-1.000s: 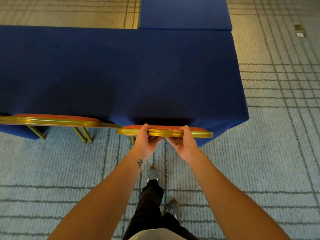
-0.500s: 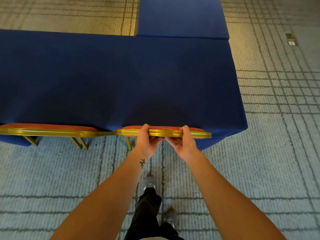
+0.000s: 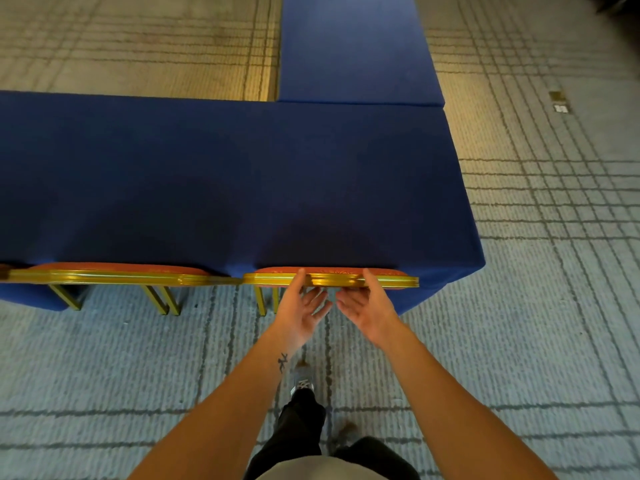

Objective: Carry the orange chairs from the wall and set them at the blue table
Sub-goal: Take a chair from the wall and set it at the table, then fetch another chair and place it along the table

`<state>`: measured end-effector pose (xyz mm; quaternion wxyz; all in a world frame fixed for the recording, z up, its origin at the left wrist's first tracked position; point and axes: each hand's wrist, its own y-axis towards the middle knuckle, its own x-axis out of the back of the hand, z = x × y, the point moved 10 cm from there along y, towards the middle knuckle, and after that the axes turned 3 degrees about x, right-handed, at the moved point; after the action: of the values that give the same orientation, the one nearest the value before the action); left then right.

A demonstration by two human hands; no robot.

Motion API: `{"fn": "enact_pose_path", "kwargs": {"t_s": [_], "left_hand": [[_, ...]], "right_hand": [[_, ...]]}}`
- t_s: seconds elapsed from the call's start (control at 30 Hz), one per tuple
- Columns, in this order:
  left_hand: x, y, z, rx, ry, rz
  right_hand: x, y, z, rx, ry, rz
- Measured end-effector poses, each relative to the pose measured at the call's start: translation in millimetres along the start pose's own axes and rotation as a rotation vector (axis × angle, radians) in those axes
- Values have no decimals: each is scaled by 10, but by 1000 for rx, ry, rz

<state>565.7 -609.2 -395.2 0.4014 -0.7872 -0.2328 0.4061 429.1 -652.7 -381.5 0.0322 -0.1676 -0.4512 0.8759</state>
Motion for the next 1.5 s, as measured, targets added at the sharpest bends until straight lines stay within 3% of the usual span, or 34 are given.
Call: {"fn": "enact_pose_path", "kwargs": {"t_s": [0.23,0.43,0.7,1.1,1.5], "left_hand": [[60,-435,47,-109,47,-21],[139,-912,166,-250,-102,-34],[761,-1745,374,-401,-340,-62],[2641,-3529,429,-730,-725,-156],[4888,-5603,855,-1059,-933,-254]], "right_hand": [[21,-393,-20,8,-25,171],[-114,-728,-60,-22,-63,325],[-371,-1209,-573,-101,-159,482],[-1398,-2750,-2159,-236,-411,813],[-2278,-4744,-4435,-342,-632,1114]]}}
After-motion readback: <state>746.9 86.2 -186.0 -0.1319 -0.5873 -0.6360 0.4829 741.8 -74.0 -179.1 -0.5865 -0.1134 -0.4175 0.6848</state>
